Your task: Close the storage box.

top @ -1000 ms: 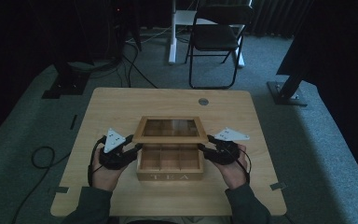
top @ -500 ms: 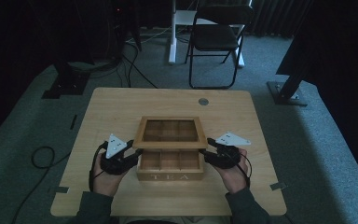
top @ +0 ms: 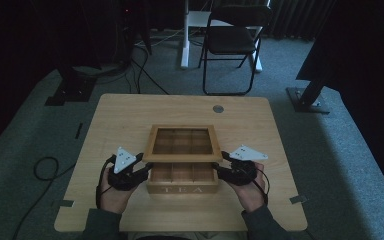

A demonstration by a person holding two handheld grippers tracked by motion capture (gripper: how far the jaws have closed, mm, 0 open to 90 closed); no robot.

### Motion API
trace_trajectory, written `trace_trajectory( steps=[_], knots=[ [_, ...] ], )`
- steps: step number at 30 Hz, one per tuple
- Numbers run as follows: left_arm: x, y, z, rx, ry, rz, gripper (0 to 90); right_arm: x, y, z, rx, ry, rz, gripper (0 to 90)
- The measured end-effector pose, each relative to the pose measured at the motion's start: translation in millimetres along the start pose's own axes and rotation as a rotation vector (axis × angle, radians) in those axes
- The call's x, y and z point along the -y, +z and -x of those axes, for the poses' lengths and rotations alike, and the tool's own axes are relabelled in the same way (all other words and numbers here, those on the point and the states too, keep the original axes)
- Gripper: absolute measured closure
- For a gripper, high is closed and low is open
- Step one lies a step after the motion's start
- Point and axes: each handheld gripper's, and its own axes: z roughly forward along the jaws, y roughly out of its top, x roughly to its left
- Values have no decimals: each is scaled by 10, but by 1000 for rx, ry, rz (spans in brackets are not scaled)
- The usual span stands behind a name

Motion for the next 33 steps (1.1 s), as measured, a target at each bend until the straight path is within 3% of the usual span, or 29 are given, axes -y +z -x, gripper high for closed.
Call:
trace_trajectory(
  steps=[33],
  knots=[
    [244, 24, 66, 18, -38, -33, 534, 245, 54, -56, -17, 19, -28, 464]
  ],
)
